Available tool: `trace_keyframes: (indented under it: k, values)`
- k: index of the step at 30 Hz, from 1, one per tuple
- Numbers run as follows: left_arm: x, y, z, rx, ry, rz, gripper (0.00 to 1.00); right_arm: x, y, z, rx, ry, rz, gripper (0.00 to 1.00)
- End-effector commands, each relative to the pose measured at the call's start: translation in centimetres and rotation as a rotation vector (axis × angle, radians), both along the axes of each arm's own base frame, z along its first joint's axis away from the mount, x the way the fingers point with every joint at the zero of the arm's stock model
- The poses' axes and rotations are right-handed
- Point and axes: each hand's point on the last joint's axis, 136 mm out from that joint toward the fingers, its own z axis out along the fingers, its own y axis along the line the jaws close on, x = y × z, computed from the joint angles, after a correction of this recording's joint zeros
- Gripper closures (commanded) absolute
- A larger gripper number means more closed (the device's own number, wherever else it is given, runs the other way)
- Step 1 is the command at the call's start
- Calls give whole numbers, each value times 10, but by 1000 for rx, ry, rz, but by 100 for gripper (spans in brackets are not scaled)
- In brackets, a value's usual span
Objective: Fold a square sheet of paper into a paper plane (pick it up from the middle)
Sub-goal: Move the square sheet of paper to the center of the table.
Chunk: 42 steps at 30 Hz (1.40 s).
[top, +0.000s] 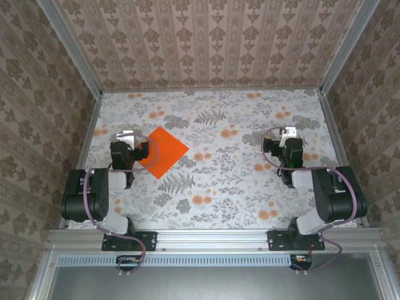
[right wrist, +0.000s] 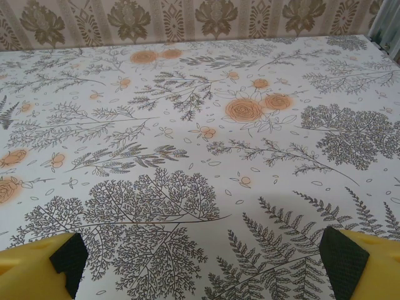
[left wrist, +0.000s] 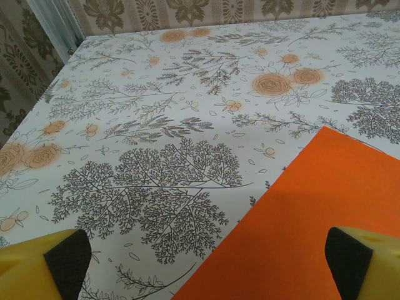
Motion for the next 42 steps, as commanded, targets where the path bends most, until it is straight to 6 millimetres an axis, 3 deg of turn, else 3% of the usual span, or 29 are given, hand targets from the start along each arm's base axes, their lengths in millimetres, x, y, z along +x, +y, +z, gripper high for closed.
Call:
trace_keyframes:
  k: [1,28,36,39,42]
  values:
    - [4,-1,5,11,-14,-16,0,2,1,4,-4,-21,11,0]
    - [3,0,9,14,-27,-15,0,1,1,4,-3,-25,12,0]
    - [-11,15,40,-8,-9,92,0,-12,-14,48,6,-26,-94,0]
    - [-20,23,52,-93,81,181,0,-22,-24,64,96,26,-196,0]
    - [-32,20,57,-207,205,240,0,-31,-22,64,220,119,-261,0]
